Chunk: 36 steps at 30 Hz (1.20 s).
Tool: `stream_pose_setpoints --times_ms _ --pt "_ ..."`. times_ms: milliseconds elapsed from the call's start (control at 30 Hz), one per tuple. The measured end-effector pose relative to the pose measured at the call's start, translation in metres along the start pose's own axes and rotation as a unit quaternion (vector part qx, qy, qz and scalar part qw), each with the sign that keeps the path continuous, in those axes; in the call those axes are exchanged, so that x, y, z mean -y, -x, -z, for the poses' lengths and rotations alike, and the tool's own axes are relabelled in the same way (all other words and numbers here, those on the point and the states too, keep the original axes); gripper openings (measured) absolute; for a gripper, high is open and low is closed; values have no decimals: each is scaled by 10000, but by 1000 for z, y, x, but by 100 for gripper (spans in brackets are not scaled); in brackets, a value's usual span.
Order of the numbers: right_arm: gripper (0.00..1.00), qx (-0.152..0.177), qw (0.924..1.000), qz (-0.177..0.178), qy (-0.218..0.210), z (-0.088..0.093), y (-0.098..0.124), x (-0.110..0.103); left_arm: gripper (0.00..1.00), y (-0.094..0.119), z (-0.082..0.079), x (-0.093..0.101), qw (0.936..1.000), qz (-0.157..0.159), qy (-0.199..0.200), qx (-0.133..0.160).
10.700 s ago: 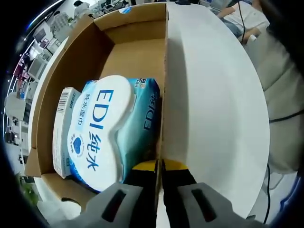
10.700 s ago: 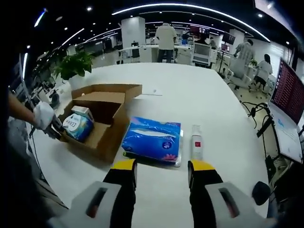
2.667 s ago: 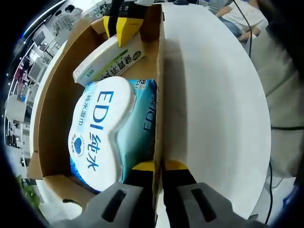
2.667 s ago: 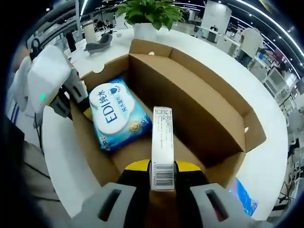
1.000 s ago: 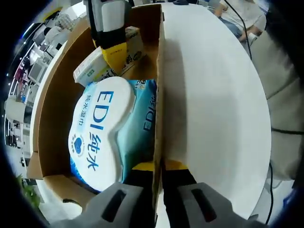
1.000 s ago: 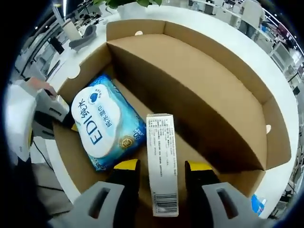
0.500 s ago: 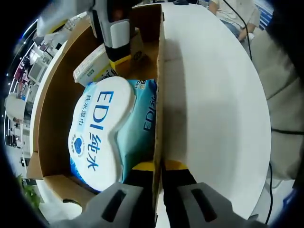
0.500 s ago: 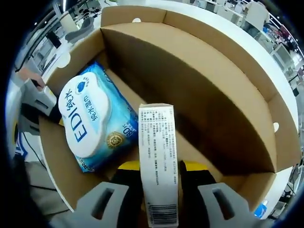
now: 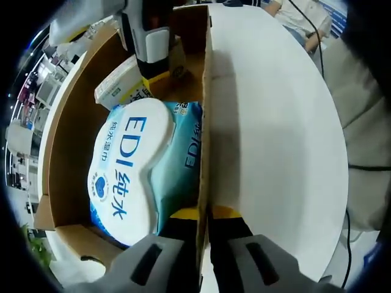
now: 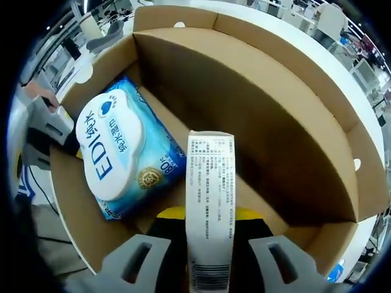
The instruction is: Operate the shoe box by opening the lid, removing the specified soft item, and placing it in the target area until the item is outside and the box remains undamaged.
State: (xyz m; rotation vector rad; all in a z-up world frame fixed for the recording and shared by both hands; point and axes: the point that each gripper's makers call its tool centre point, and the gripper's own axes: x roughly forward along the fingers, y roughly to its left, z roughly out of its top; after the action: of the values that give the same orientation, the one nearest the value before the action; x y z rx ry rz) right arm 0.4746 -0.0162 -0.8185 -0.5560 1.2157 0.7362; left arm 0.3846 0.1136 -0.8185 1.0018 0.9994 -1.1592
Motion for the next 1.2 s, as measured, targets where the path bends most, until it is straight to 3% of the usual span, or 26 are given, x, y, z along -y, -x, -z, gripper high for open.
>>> stream_pose_setpoints --times_ms 133,233,600,700,1000,1200 --pt "21 21 10000 -17 -82 0 0 -1 1 1 0 0 10000 -7 -3 2" --pt "21 108 9987 -128 -489 0 1 -2 1 0 0 0 10000 -2 11 -2" --pt "21 300 9984 -128 -454 -2 13 1 1 0 0 0 10000 0 -4 -1" --pt "20 469 9964 -183 -687 -5 21 2 1 0 0 0 10000 -4 -11 0" --pt "20 446 9950 -198 -876 2 23 1 1 0 0 0 10000 -5 6 -3" --pt "20 674 9954 -38 -672 -9 38 0 1 0 0 0 10000 -8 -6 -3"
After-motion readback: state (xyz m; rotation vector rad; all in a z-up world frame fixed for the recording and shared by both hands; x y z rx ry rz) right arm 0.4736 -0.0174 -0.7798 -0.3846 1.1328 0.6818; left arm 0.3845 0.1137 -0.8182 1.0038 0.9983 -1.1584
